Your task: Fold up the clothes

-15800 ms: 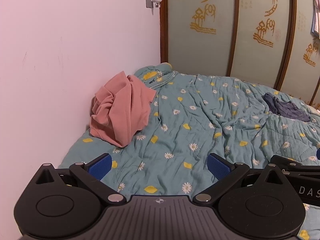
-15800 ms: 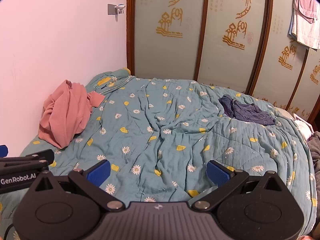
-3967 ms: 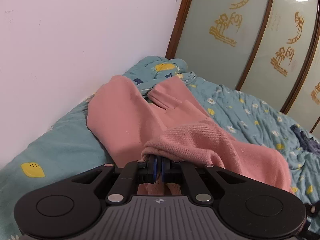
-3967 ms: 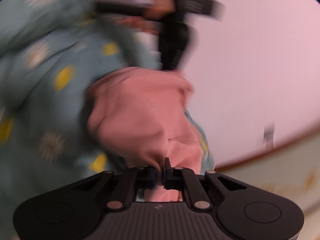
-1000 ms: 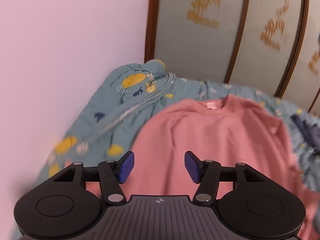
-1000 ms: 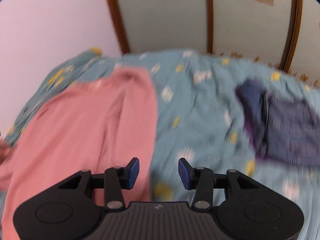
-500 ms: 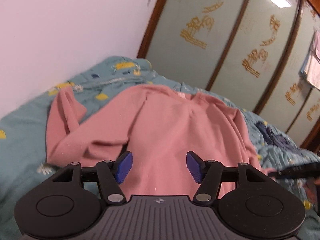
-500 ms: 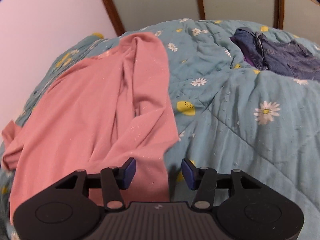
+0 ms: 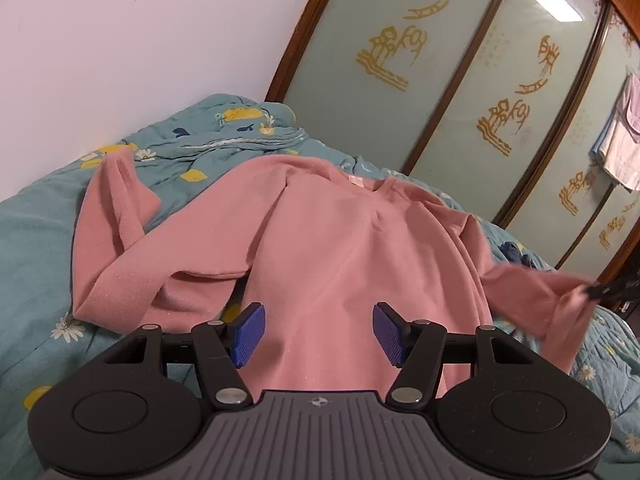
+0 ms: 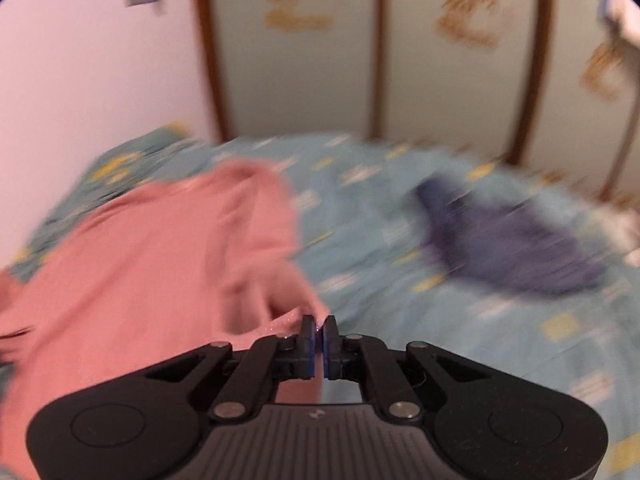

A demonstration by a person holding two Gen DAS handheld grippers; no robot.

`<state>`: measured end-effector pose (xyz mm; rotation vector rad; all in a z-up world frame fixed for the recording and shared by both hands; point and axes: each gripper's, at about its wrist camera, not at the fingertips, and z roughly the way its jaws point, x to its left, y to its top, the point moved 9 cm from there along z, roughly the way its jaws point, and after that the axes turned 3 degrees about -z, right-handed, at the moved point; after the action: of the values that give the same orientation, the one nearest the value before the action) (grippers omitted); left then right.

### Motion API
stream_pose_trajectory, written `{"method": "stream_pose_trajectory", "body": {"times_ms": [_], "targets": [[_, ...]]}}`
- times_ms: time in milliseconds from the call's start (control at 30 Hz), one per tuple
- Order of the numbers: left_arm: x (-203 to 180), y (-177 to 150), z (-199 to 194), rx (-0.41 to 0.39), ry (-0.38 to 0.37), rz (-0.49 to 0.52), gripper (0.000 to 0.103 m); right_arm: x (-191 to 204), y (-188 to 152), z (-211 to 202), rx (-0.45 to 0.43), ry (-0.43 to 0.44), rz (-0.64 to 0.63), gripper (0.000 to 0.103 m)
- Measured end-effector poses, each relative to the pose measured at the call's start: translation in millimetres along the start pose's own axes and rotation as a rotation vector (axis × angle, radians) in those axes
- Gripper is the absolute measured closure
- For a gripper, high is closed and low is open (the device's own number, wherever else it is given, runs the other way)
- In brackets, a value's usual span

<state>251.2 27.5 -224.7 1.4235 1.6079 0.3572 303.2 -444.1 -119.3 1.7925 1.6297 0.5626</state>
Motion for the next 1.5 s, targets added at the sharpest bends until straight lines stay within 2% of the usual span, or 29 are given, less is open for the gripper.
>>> {"method": "stream_pose_trajectory", "body": {"times_ms": [67,167,233,467,633,667,700,733,800,967,1067,1167,1233,1300,1500], "targets": [[0,1,3,0.004,-0.001,-0.008,0.044,-30,18,-6,-0.023,-0.093,0.01,0.1],[0,0,9,0.014,0.005,-0.004,0.044,-84,56,-11,-0.072,-0.284,-0.001,0.101],[-1,-2,12,0.022,0.012,0.01,0.044,-104,73,-7,-0.082,-0.352,-0.014,0.101],[-5,-8,25,0.053,0.024,0.062,0.044,-137,113,41,-0.066,-0.477,-0.049,0.101],[-3,-11,35,0.076,0.03,0.072,0.044,-154,129,82,-0.023,-0.512,-0.04,0.099],[-2,-12,39,0.084,0.029,0.075,0.044,-157,127,97,0.011,-0.519,-0.053,0.096],[-2,-12,43,0.089,0.029,0.077,0.044,-160,126,107,0.03,-0.524,-0.061,0.089],[-2,-13,44,0.091,0.033,0.08,0.044,-163,124,113,0.028,-0.531,-0.056,0.077],[0,-15,53,0.11,0.041,0.087,0.044,-173,117,125,0.016,-0.555,-0.031,0.059],[1,-17,56,0.122,0.048,0.094,0.044,-202,87,137,0.023,-0.45,0.153,0.058],[-2,-18,56,0.119,0.044,0.094,0.044,-210,52,150,0.054,-0.238,0.326,0.061],[-6,-20,57,0.126,0.042,0.094,0.044,-208,22,166,0.08,-0.083,0.496,0.061],[-7,-22,58,0.133,0.053,0.109,0.044,-207,6,180,0.097,-0.022,0.616,0.061],[-7,-24,60,0.137,0.064,0.124,0.044,-204,-6,194,0.107,0.011,0.718,0.06],[-6,-28,66,0.157,0.082,0.157,0.044,-199,-6,214,0.028,0.081,0.923,0.058]]}}
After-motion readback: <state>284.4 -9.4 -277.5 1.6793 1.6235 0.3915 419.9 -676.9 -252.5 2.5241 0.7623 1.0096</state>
